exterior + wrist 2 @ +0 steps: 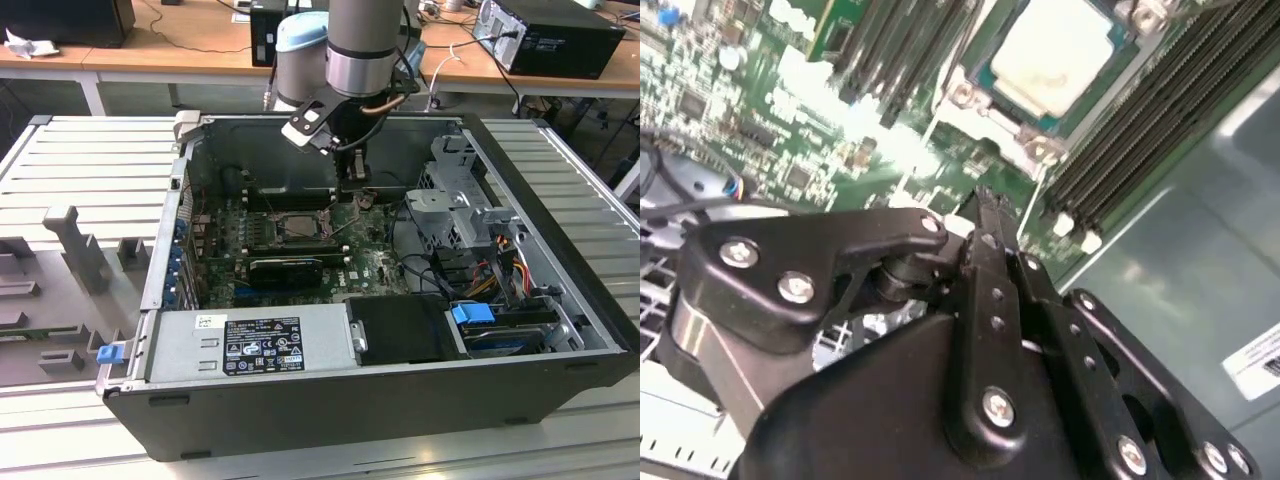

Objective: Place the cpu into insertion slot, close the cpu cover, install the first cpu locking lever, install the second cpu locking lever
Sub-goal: 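Close the cpu cover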

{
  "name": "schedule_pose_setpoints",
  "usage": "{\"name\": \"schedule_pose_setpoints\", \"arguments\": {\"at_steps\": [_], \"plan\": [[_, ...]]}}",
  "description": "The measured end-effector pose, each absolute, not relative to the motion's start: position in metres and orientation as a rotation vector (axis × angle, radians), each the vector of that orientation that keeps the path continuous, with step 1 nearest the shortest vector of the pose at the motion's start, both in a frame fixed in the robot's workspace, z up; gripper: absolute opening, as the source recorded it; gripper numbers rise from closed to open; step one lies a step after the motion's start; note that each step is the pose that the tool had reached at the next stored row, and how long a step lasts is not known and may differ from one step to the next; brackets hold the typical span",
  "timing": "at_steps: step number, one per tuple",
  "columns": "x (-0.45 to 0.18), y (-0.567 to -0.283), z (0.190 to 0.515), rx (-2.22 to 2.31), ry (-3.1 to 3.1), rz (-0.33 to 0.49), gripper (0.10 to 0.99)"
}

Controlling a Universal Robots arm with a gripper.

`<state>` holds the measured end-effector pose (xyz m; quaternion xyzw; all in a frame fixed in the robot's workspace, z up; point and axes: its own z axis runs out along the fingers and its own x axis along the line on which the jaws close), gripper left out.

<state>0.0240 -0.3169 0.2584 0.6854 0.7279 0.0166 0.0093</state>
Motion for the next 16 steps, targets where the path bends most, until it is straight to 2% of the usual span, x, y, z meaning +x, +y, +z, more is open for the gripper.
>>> {"name": "schedule_pose_setpoints", "arguments": {"at_steps": [16], "plan": [[0.058,-0.317,0.255,2.140,2.275,0.050,0.106]]}}
